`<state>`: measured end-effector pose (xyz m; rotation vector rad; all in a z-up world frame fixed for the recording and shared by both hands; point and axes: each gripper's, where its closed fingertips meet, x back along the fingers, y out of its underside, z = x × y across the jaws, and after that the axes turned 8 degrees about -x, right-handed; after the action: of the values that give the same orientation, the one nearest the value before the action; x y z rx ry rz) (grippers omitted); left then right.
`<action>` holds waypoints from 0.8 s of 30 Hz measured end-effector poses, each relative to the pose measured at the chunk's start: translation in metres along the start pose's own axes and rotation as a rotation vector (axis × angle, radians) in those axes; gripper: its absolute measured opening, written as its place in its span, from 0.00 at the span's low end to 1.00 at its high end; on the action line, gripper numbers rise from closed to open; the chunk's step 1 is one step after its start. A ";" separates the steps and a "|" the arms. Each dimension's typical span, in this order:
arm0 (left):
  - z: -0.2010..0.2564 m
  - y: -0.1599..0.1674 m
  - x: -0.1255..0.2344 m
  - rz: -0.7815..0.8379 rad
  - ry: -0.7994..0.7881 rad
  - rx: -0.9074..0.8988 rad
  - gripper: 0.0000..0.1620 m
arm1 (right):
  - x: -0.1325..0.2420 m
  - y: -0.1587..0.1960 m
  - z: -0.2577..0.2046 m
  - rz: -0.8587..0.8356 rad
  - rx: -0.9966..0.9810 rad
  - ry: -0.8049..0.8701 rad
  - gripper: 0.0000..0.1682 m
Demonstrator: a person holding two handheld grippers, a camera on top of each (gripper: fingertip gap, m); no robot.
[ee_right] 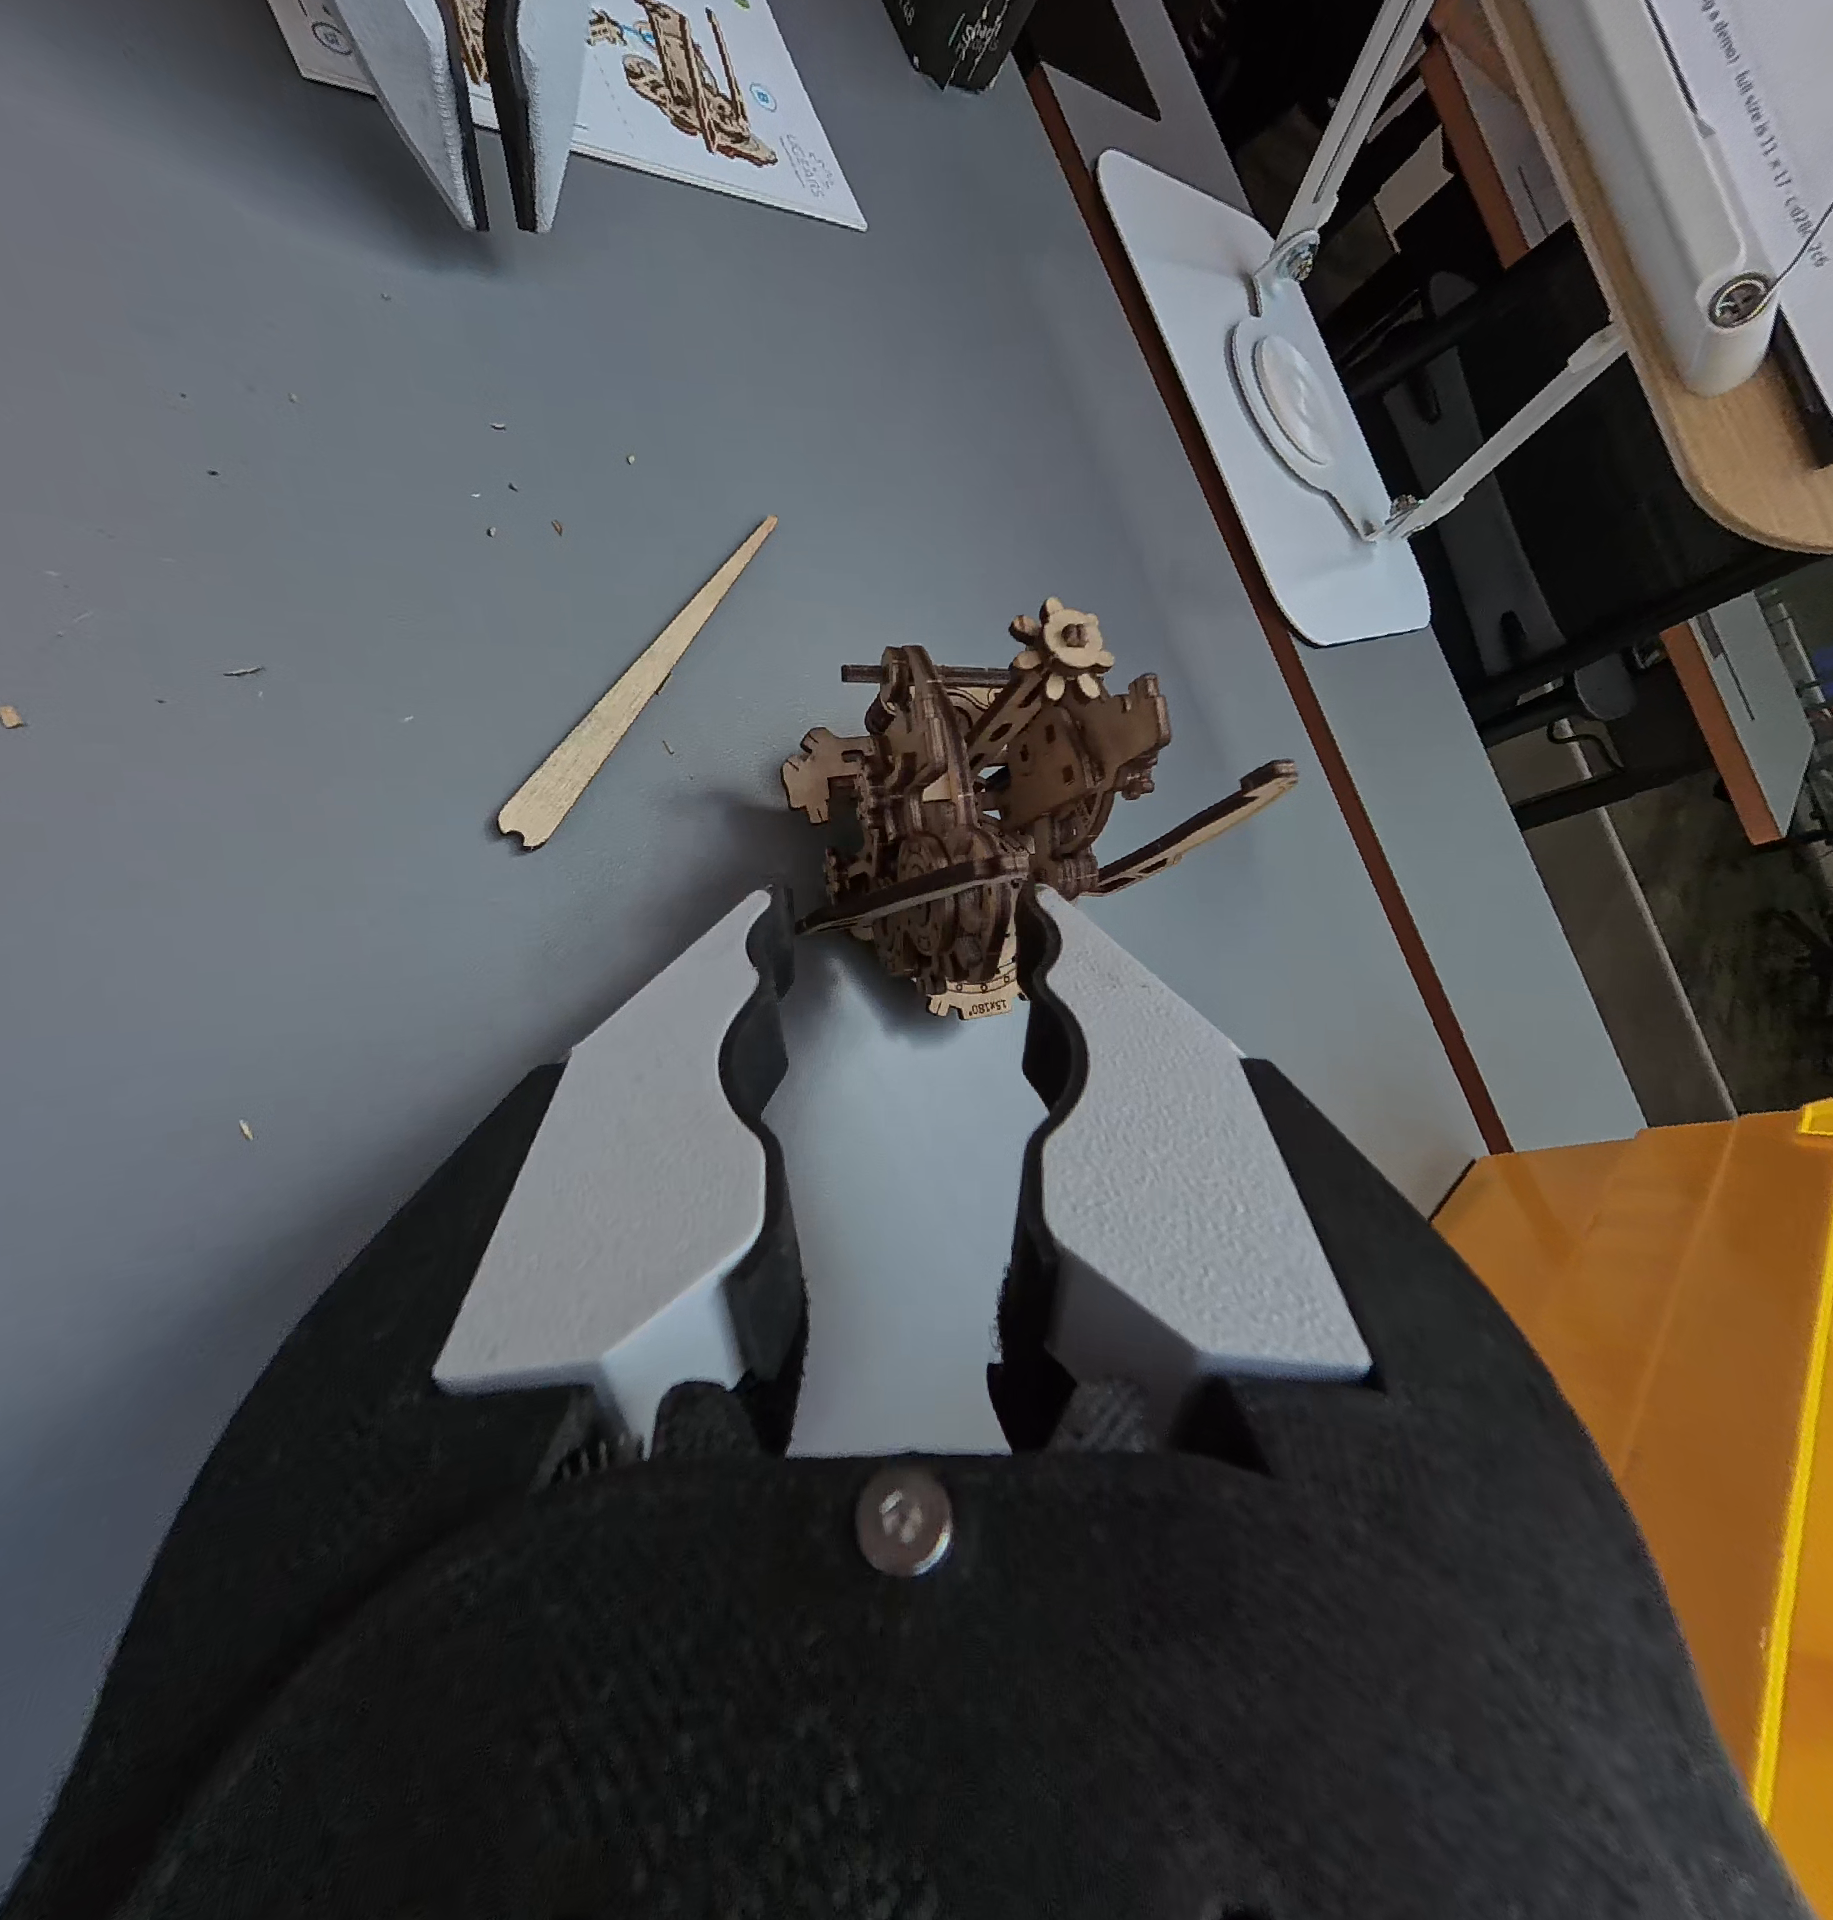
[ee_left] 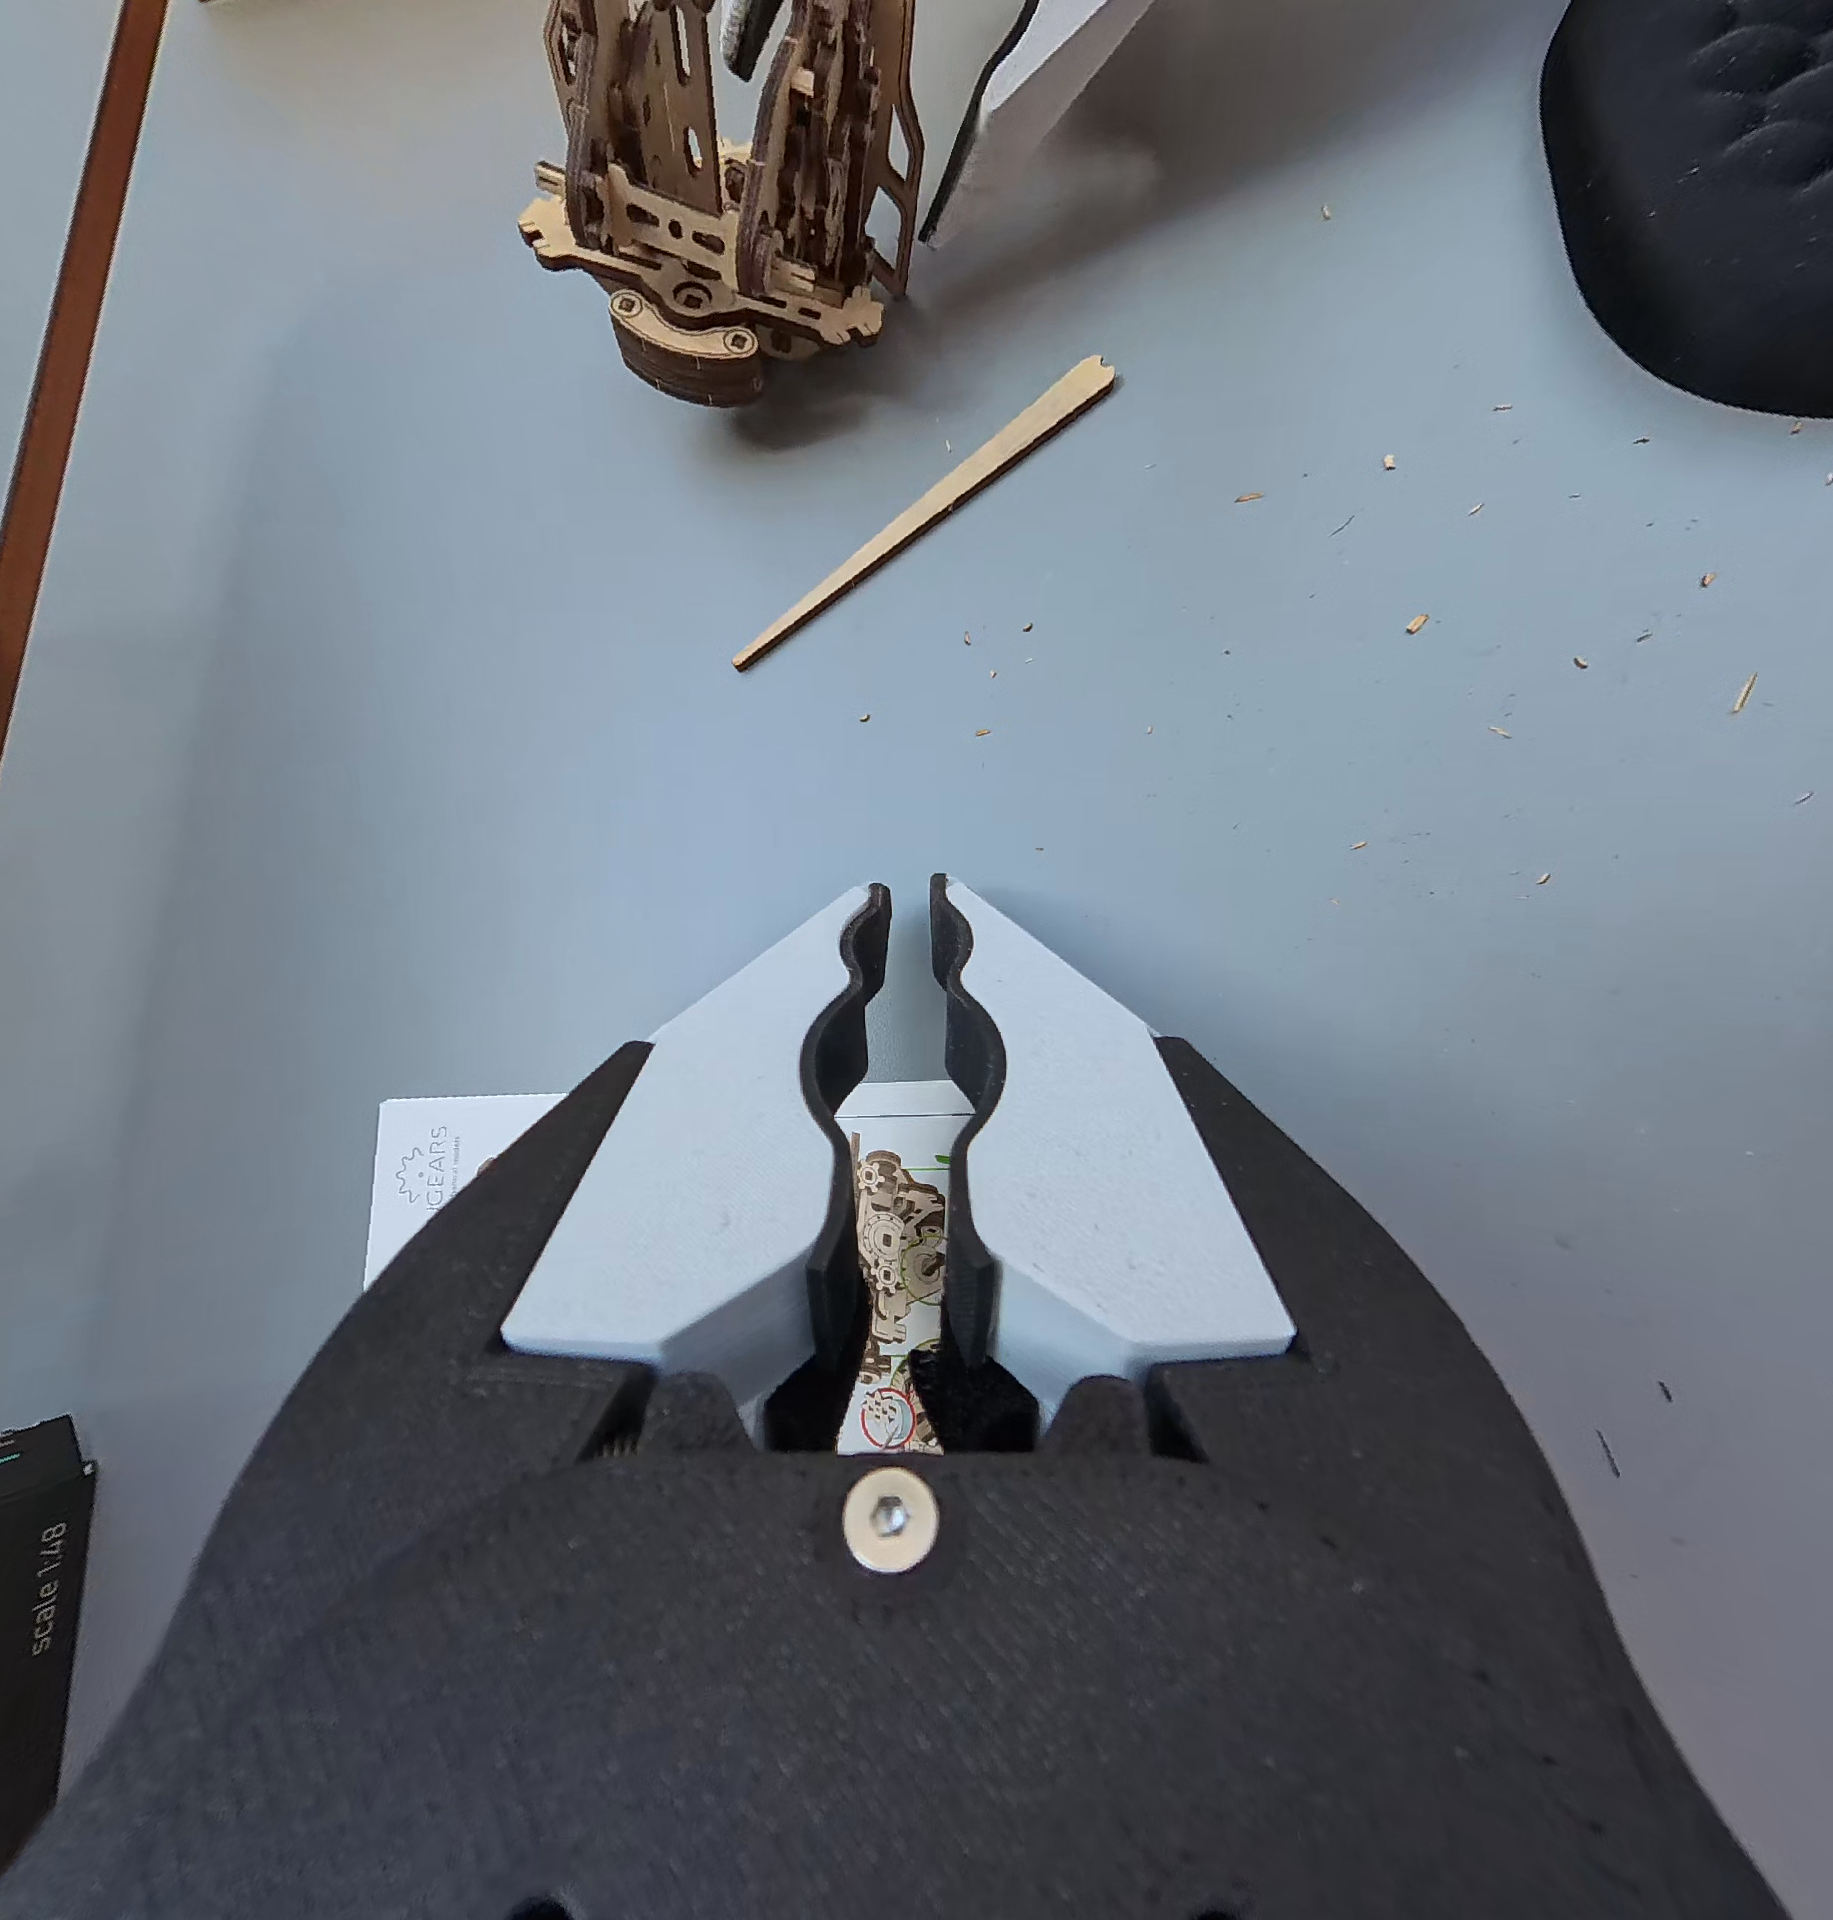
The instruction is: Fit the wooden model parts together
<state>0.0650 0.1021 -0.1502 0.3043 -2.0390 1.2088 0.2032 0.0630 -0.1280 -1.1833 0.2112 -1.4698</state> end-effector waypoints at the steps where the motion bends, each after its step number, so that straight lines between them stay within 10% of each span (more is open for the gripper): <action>1: 0.000 0.000 0.000 -0.001 0.001 -0.001 0.04 | 0.000 0.001 0.001 -0.005 0.003 0.005 0.25; 24: 0.003 0.001 -0.002 -0.018 0.007 -0.009 0.03 | -0.012 0.036 0.021 -0.147 -0.254 0.029 0.10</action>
<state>0.0646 0.0998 -0.1529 0.3134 -2.0304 1.1879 0.2398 0.0714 -0.1498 -1.4061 0.3443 -1.6241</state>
